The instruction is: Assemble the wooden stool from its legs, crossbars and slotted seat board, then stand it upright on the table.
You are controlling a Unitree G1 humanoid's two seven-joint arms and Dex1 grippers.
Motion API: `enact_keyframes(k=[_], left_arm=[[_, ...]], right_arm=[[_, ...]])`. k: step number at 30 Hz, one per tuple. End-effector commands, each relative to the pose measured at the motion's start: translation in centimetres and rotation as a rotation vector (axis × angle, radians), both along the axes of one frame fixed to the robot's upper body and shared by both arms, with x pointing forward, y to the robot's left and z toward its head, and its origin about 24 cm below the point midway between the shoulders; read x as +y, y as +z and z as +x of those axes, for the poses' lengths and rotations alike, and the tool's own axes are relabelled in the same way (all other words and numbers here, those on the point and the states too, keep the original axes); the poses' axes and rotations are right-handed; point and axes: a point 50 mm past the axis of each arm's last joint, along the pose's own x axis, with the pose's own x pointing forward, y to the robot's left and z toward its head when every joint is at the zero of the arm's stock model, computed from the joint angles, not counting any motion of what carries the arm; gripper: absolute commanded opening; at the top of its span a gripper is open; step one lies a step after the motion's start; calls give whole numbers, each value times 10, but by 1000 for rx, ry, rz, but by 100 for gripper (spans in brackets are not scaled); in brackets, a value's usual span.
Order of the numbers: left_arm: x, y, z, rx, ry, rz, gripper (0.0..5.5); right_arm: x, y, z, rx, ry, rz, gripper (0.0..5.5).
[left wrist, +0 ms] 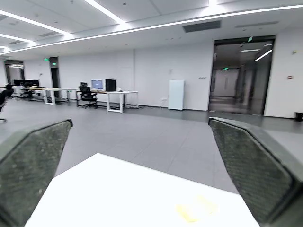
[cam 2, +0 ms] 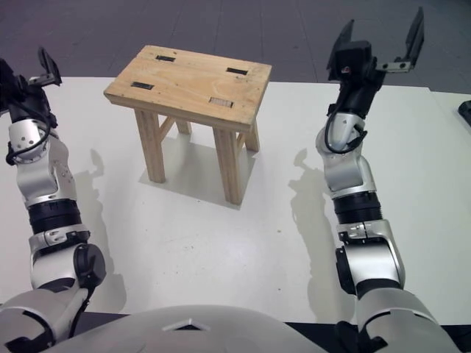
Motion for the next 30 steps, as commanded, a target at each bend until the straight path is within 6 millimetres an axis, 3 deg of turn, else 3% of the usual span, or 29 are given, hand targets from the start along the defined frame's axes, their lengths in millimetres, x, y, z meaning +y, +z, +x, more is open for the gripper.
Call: enact_keyframes(k=[1, 10, 16, 22, 30], left_arm=[[12, -9, -5, -16, 56, -42, 536], [18, -20, -7, -49, 65, -151, 536], [16, -34, 3, 99, -6, -184, 536], [13, -25, 1, 47, -14, -150, 536], [7, -28, 0, 19, -38, -238, 536]], right_arm=[[-12, 2, 1, -54, -4, 189, 540], [-13, -8, 5, -12, -20, 267, 540], [-15, -9, 2, -11, -19, 285, 540], [-11, -4, 2, -22, 58, 242, 540], [-15, -1, 1, -13, 70, 243, 540]])
